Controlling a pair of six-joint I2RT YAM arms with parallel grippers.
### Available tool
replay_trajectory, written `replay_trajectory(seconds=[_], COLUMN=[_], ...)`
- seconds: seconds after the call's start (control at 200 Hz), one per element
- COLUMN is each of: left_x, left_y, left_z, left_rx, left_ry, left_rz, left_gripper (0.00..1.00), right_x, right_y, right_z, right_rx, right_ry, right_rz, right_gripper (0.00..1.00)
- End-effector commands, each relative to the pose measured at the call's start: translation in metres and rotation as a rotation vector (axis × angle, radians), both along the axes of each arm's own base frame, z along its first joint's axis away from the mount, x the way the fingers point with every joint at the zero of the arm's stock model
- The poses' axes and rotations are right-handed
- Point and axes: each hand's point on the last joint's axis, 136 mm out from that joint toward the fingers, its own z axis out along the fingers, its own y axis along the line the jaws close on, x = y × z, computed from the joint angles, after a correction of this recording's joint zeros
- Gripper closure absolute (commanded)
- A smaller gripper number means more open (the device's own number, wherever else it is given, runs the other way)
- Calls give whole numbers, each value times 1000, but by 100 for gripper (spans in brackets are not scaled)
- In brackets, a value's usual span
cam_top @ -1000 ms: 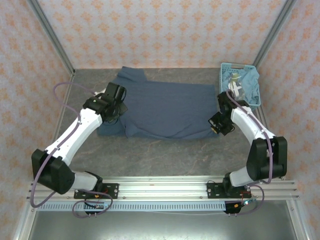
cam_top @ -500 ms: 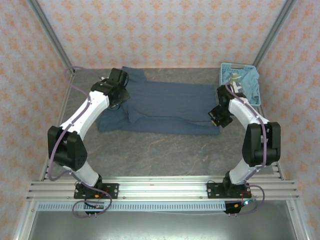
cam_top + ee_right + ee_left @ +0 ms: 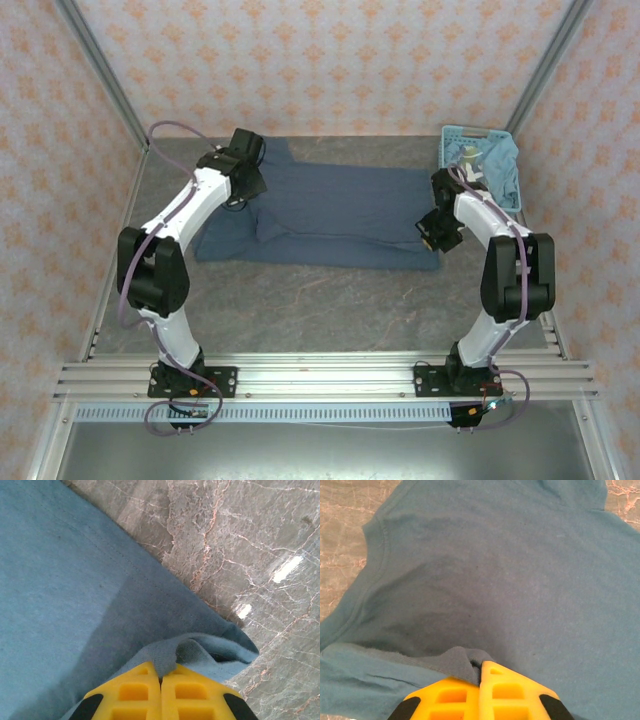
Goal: Fold and stack the t-shirts
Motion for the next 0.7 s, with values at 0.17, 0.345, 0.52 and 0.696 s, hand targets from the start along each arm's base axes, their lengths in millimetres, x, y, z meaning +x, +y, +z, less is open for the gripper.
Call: replay_trajectory(seconds=[0.17,0.345,0.52,0.696], left_x=[25,38,41,-8], left_y=[2,6,20,56], left_z=[8,-13,-12,15], left_rx=[21,35,73,18], left_ry=[-22,24,52,10], left_rz=[-19,-23,-22,112], left_gripper=[100,100,53,46], right_x=[7,22,33,28], right_y=[-13,-12,-19,-21], right_z=[-2,-11,-11,21], right_rx=[-47,-22,-35,-55], right_ry=[0,2,31,-50], right_rz=[-60,-49,5,73], right_gripper=[100,100,68,48])
